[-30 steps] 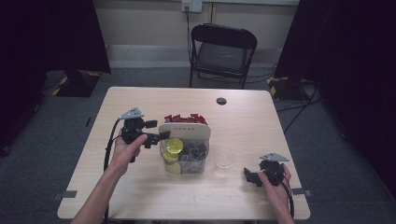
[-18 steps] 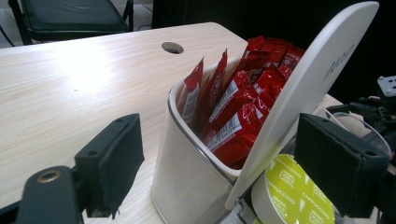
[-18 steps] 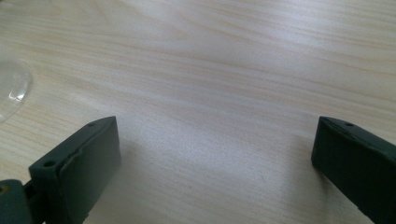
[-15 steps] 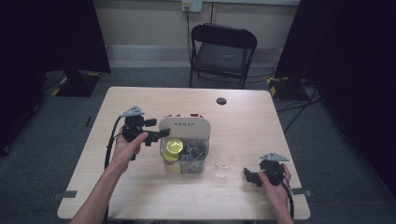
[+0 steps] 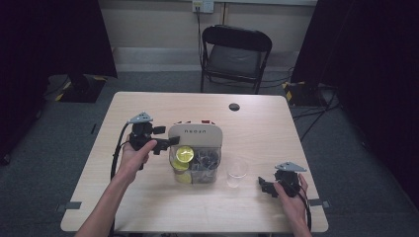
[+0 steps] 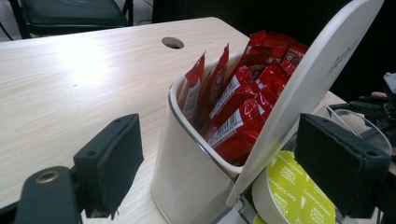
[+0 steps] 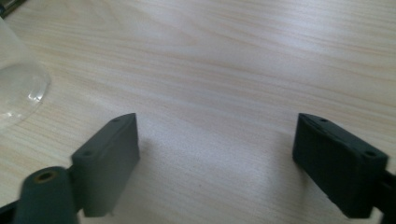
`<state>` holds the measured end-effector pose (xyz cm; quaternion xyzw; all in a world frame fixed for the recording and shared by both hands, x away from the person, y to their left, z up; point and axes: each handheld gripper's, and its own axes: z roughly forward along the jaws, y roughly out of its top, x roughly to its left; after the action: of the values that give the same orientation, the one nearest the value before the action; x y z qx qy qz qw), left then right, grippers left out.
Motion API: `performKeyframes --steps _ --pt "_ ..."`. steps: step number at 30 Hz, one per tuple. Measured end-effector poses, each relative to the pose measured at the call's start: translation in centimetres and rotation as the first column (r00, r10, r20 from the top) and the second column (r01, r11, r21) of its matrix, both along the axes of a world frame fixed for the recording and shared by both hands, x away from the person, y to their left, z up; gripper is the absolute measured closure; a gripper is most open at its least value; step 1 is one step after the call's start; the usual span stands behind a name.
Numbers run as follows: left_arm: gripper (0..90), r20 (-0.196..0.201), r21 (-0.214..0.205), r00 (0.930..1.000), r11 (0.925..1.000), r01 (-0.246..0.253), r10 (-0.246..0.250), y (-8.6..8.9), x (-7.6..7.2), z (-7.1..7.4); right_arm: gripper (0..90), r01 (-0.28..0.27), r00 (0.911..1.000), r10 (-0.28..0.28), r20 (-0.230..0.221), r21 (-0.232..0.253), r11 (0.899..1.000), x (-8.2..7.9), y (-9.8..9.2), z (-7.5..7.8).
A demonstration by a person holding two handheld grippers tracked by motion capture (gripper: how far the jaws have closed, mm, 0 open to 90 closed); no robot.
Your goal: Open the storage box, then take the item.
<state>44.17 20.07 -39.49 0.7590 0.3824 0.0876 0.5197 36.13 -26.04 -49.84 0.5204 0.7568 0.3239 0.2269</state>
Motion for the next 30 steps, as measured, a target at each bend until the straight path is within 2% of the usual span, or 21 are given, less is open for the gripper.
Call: performKeyframes --steps 4,13,18,20,25,30 --pt "15.0 -0.002 0.004 0.9999 0.9999 0.012 -0.011 -0.1 0.1 -0.1 14.1 -0.003 0.9998 0.003 -0.018 0.006 1.0 0.0 0.0 0.3" --pt "15.1 -0.001 0.003 1.0 1.0 0.008 -0.008 -0.1 0.1 -0.1 14.3 -0.07 0.9974 0.069 0.018 0.031 0.997 -0.5 0.5 2.2" --pt "15.1 -0.008 -0.006 0.9999 1.0 0.007 -0.007 -0.1 0.0 -0.3 14.7 -0.072 0.9968 0.071 0.039 0.042 0.997 -0.6 0.5 3.3" --pt "15.0 -0.003 0.009 1.0 0.9999 0.008 -0.008 -0.2 0.0 -0.3 15.0 -0.08 0.9957 0.078 0.049 0.052 0.995 -0.7 0.5 3.9" --pt "14.4 -0.006 0.009 0.9999 0.9999 0.009 -0.009 -0.1 0.1 -0.3 16.1 -0.124 0.9896 0.118 0.082 0.069 0.99 -0.9 1.1 5.2" --pt "13.0 -0.01 0.009 0.9999 0.9999 0.01 -0.01 -0.1 0.2 -0.4 20.9 -0.184 0.9767 0.168 0.134 0.122 0.975 -1.3 2.0 6.5"
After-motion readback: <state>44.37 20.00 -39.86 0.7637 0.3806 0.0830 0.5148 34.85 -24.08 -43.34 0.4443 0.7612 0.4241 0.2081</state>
